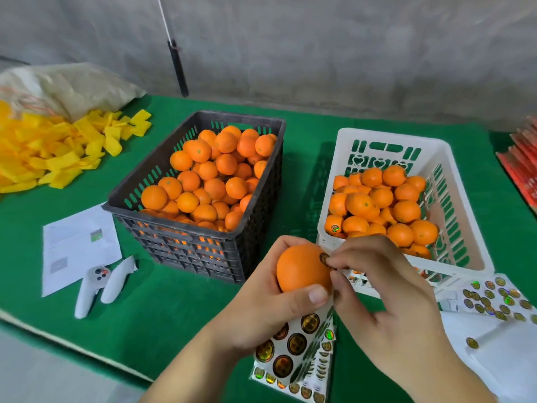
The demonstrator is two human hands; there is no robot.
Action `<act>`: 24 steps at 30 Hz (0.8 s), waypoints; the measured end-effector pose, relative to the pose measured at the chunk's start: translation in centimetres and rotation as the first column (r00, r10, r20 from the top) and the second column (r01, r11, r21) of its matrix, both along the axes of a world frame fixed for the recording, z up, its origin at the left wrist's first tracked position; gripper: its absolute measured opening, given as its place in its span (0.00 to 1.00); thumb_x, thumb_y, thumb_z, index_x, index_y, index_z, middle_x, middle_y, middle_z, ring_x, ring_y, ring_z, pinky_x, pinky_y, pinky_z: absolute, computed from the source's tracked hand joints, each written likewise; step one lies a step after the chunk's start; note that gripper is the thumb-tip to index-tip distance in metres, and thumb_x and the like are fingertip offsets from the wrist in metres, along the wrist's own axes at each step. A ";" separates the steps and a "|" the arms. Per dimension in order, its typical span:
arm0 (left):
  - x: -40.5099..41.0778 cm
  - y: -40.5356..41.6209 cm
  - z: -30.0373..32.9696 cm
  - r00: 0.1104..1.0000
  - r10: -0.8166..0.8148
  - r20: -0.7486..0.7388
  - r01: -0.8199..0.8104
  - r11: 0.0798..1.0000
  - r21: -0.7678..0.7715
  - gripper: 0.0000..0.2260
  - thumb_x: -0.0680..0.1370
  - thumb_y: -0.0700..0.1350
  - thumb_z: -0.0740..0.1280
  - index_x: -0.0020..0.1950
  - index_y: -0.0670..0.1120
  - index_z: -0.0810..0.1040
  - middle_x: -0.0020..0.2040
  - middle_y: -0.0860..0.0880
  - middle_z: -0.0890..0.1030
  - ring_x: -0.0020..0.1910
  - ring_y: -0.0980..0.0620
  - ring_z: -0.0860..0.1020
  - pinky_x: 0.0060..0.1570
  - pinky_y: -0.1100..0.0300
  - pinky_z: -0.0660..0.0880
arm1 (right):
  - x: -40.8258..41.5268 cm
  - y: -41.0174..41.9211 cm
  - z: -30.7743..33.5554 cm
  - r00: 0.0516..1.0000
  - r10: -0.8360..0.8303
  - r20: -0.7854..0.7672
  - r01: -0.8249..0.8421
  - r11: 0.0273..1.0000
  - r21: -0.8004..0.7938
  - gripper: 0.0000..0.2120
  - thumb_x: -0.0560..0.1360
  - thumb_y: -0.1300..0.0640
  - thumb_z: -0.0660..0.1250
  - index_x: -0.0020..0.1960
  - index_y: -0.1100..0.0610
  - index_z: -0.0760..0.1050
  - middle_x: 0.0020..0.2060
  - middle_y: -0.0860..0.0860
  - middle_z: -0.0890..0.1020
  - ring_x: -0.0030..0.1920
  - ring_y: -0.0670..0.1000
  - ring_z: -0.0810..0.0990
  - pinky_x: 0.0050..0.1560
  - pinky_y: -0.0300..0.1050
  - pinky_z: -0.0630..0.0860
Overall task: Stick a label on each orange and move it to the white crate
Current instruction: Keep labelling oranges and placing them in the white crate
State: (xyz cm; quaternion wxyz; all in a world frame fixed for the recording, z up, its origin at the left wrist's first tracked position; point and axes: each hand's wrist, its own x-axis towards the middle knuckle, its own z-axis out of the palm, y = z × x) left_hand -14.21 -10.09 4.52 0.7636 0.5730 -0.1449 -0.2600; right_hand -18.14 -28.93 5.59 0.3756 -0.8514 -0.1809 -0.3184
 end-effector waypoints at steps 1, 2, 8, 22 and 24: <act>-0.1 -0.1 -0.1 1.000 0.009 -0.011 -0.009 1.000 -0.003 0.34 0.67 0.59 0.82 0.65 0.48 0.73 0.55 0.45 0.80 0.51 0.45 0.81 0.53 0.52 0.79 | -0.1 -0.1 -0.1 1.000 0.021 -0.023 -0.021 1.000 -0.013 0.12 0.79 0.53 0.69 0.59 0.57 0.80 0.58 0.48 0.78 0.62 0.44 0.78 0.64 0.33 0.70; -0.1 -0.3 -0.1 0.999 0.025 -0.028 -0.026 1.000 -0.013 0.34 0.67 0.60 0.83 0.65 0.48 0.73 0.55 0.45 0.80 0.52 0.44 0.80 0.54 0.50 0.78 | -0.2 -0.2 -0.2 0.998 0.033 -0.057 -0.035 0.999 -0.034 0.16 0.78 0.50 0.70 0.63 0.55 0.78 0.61 0.46 0.76 0.65 0.43 0.76 0.65 0.32 0.69; -0.4 -0.9 0.0 0.995 0.082 0.053 -0.085 0.995 0.047 0.37 0.67 0.61 0.82 0.69 0.50 0.70 0.58 0.45 0.79 0.52 0.48 0.81 0.54 0.53 0.80 | -0.9 0.7 -1.6 0.973 -0.065 -0.221 0.038 0.991 -0.126 0.36 0.71 0.42 0.70 0.76 0.45 0.66 0.71 0.35 0.63 0.69 0.36 0.66 0.61 0.27 0.66; 2.8 0.2 -1.9 0.996 -0.075 -0.044 0.070 0.993 -0.097 0.34 0.80 0.33 0.69 0.82 0.53 0.62 0.66 0.34 0.80 0.64 0.34 0.80 0.66 0.38 0.76 | 4.6 -6.4 -1.4 0.893 -0.244 -0.377 0.373 0.871 0.320 0.49 0.65 0.29 0.75 0.80 0.29 0.55 0.77 0.44 0.61 0.78 0.54 0.65 0.72 0.65 0.72; 4.1 0.7 -1.5 0.998 -0.049 -0.035 0.044 0.990 -0.133 0.25 0.78 0.35 0.70 0.75 0.47 0.74 0.64 0.36 0.82 0.59 0.37 0.83 0.60 0.43 0.81 | 5.4 -6.8 -2.2 0.792 -0.039 -0.609 0.363 0.833 0.418 0.53 0.60 0.20 0.73 0.78 0.23 0.50 0.81 0.40 0.59 0.82 0.51 0.60 0.76 0.67 0.63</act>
